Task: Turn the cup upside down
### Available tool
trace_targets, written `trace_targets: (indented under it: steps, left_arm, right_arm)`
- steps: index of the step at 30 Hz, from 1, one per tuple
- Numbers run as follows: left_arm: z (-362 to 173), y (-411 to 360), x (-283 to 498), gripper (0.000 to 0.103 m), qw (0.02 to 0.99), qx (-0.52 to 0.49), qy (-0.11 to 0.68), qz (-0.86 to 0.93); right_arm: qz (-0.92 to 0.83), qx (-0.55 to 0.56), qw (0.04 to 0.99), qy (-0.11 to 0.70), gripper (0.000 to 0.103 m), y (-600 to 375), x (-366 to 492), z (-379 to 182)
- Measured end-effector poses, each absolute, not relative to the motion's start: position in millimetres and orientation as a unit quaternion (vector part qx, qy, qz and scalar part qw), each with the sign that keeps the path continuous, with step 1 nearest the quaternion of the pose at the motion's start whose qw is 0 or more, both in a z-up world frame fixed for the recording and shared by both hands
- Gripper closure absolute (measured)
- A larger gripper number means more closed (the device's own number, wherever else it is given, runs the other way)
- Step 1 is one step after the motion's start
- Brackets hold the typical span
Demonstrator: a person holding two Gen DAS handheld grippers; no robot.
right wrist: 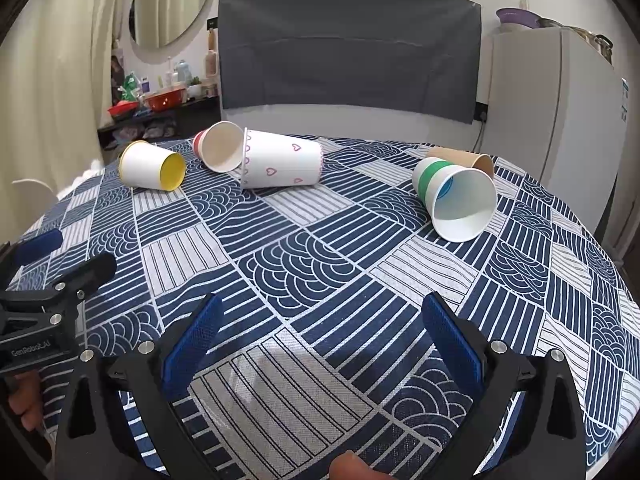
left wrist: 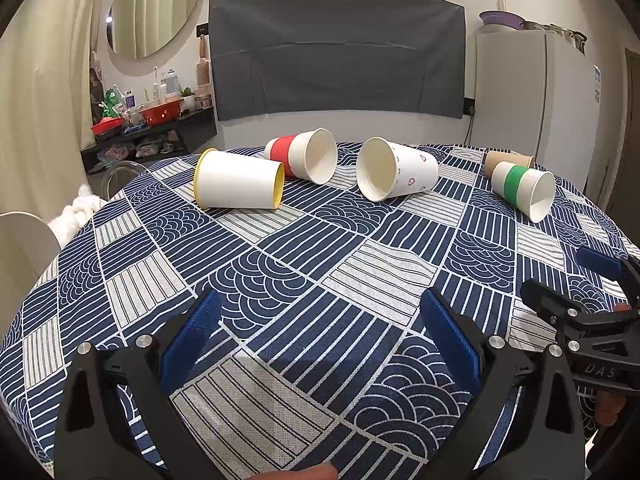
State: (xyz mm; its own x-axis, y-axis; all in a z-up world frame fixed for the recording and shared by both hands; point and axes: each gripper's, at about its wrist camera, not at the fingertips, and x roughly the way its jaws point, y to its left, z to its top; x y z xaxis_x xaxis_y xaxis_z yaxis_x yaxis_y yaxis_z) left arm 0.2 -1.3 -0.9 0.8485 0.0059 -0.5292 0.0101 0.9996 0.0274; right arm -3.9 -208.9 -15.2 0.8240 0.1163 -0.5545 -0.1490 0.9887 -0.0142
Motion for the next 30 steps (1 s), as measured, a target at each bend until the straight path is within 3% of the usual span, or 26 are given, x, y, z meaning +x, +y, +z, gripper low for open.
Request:
trace_targets:
  steps: [30]
  left_arm:
    - [0.2, -2.8, 0.1, 0.006, 0.961, 0.015, 0.275, -0.001]
  right_arm:
    - [0.074, -0.03, 0.953, 0.291, 0.008, -207.2, -3.8, -16.5]
